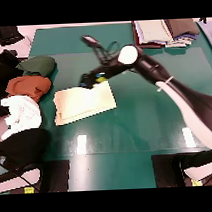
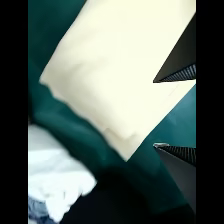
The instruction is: Fold the shirts.
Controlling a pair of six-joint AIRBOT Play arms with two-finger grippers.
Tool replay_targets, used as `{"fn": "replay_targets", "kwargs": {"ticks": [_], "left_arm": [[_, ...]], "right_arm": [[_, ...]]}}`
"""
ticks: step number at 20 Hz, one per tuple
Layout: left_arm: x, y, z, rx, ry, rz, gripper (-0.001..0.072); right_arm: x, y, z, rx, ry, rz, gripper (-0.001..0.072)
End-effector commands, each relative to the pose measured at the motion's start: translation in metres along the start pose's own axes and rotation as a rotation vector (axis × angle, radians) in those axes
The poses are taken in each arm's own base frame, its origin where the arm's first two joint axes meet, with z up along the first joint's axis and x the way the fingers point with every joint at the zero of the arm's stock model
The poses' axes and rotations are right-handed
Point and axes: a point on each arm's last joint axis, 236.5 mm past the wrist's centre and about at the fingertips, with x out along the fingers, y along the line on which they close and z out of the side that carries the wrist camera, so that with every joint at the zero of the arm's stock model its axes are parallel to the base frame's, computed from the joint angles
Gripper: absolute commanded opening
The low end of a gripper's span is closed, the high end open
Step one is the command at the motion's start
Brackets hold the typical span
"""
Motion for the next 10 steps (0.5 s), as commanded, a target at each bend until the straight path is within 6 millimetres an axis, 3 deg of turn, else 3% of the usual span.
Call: {"fn": "replay_targets", "kwargs": {"ticks": [1,2,3,5,7,10], "left_arm": [[0.001,-0.023,-0.002,0.033,0.005,-0.036,0.0026],[0.002,-0.032,-0.004,0.045,0.011,-0.052,0.0026],[0.004,-0.041,-0.006,0.058,0.016,-0.069,0.0026],[0.006,-0.061,-0.009,0.101,0.018,-0.102,0.0026],[0.008,-0.077,-0.01,0.127,0.016,-0.131,0.0026],[0.008,-0.09,-0.013,0.141,0.021,-0.157,0.0027]], "right_arm": [[-0.031,-0.109,-0.063,0.249,0.074,-0.14,0.0518],[-0.036,-0.137,-0.082,0.335,0.089,-0.161,0.0643],[-0.039,-0.158,-0.096,0.42,0.094,-0.163,0.0642],[-0.032,-0.179,-0.112,0.556,0.092,-0.126,0.0623],[-0.013,-0.187,-0.116,0.628,0.088,-0.082,0.0621],[0.023,-0.177,-0.106,0.667,0.067,0.009,0.0619]]}}
